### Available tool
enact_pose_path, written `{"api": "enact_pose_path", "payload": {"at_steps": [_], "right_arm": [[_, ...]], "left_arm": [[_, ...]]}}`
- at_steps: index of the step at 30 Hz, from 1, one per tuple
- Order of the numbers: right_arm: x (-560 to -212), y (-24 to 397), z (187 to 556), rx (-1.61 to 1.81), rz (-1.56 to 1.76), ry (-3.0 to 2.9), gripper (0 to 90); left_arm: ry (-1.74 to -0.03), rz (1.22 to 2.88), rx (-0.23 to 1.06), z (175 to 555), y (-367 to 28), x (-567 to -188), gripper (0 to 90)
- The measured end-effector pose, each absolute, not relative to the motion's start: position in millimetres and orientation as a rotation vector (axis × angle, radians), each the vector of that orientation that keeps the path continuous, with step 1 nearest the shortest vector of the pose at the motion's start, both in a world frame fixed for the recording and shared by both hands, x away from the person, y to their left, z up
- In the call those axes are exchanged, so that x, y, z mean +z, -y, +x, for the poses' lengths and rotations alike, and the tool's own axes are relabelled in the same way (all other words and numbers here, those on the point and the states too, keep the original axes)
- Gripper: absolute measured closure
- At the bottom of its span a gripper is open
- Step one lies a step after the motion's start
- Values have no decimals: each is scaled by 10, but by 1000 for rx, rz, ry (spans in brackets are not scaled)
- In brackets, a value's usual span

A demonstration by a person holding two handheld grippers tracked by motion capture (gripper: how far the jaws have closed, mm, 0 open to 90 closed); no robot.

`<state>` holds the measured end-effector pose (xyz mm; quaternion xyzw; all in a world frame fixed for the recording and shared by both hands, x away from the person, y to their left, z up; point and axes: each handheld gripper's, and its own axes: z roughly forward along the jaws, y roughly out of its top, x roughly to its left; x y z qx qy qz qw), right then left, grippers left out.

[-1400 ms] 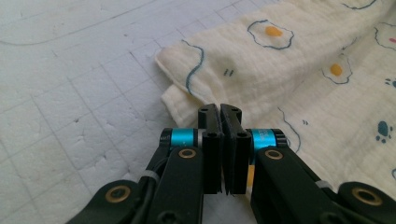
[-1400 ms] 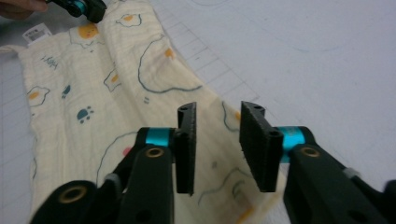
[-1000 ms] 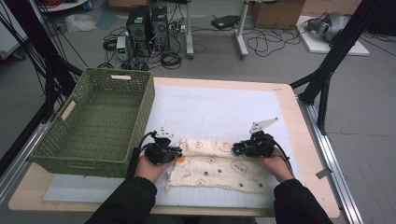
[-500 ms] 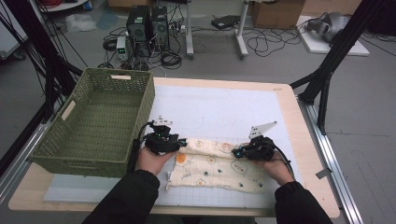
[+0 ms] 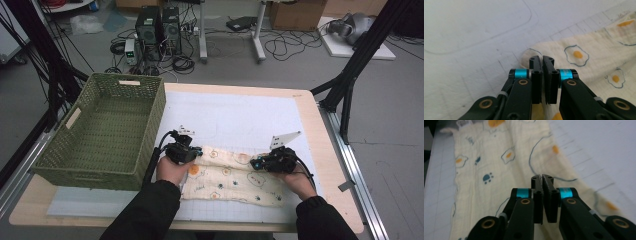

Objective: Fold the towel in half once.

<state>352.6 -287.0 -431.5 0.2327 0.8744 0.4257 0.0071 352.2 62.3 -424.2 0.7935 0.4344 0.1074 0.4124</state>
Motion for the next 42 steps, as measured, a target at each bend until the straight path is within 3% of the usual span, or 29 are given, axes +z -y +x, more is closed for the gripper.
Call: {"api": "enact_pose_path", "payload": {"at_steps": [4,9,11,14,16,20,23,27,36,42], "right_arm": [[-4160,2926,3651,1335,800,-2639,662],[-4247,2814,3772,1315,800,-2730,587],[-4299,2745,3771,1302,768,-2776,630],[-4306,2674,3729,1302,687,-2838,839],[-4300,2652,3693,1296,656,-2852,886],[-4295,2660,3581,1290,622,-2861,890],[-4286,2691,3468,1296,615,-2857,891],[-4289,2731,3330,1296,603,-2846,891],[-4319,2746,3048,1316,564,-2853,892],[-4145,2720,2972,1374,548,-2809,799]], "left_arm": [[-1046,1977,260,3462,-680,-4163,859],[-1000,1958,249,3371,-748,-4145,859],[-983,1956,242,3330,-781,-4154,858],[-974,1974,235,3280,-831,-4169,856],[-955,1982,227,3238,-841,-4174,852],[-936,1991,187,3179,-882,-4184,774],[-947,1981,168,3158,-906,-4148,640],[-971,1943,142,3157,-906,-4110,539],[-989,1935,166,3190,-887,-4056,517],[-1045,2002,225,3237,-865,-4203,547]]}}
